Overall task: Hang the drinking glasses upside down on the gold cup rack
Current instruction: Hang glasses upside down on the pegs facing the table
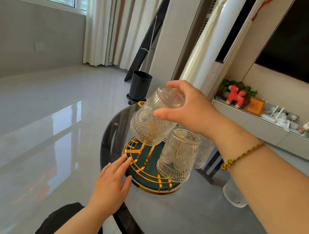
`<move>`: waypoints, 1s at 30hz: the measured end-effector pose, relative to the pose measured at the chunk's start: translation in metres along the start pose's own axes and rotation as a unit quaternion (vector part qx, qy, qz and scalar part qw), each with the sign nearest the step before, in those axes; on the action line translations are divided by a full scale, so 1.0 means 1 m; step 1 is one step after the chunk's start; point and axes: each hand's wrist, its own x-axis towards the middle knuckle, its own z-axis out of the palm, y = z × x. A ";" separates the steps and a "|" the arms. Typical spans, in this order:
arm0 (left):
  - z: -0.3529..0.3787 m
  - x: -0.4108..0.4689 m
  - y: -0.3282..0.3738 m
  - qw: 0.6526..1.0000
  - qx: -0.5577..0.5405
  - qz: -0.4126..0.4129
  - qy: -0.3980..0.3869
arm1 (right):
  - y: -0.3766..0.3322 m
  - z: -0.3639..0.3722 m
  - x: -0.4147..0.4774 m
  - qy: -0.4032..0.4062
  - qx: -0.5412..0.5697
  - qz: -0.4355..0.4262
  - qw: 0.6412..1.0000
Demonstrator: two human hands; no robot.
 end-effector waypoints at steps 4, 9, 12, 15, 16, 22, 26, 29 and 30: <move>0.001 0.000 0.000 1.000 -0.009 0.001 0.007 | 0.009 0.020 0.002 -0.023 -0.018 0.024 0.999; 0.002 0.000 -0.003 1.000 -0.008 0.013 0.012 | 0.017 0.034 0.001 -0.051 -0.046 0.035 0.997; 0.004 0.001 -0.004 1.000 -0.008 0.013 0.013 | 0.018 0.036 0.001 -0.061 -0.049 0.027 0.997; 0.004 0.002 -0.004 1.000 -0.005 0.015 0.014 | 0.018 0.037 0.001 -0.073 -0.051 0.025 0.996; 0.005 0.002 -0.004 1.000 -0.003 0.016 0.014 | 0.018 0.038 0.001 -0.076 -0.053 0.026 0.995; 0.005 0.002 -0.004 1.000 -0.006 0.014 0.015 | 0.021 0.041 0.002 -0.090 -0.067 0.029 0.993; 0.004 0.002 -0.004 1.000 -0.013 0.012 0.014 | 0.021 0.044 0.003 -0.093 -0.086 0.033 0.991; 0.004 0.002 -0.004 1.000 -0.010 0.010 0.008 | 0.021 0.044 0.004 -0.093 -0.084 0.036 0.992; 0.004 0.002 -0.003 1.000 -0.009 0.008 0.005 | 0.021 0.043 0.004 -0.096 -0.083 0.038 0.991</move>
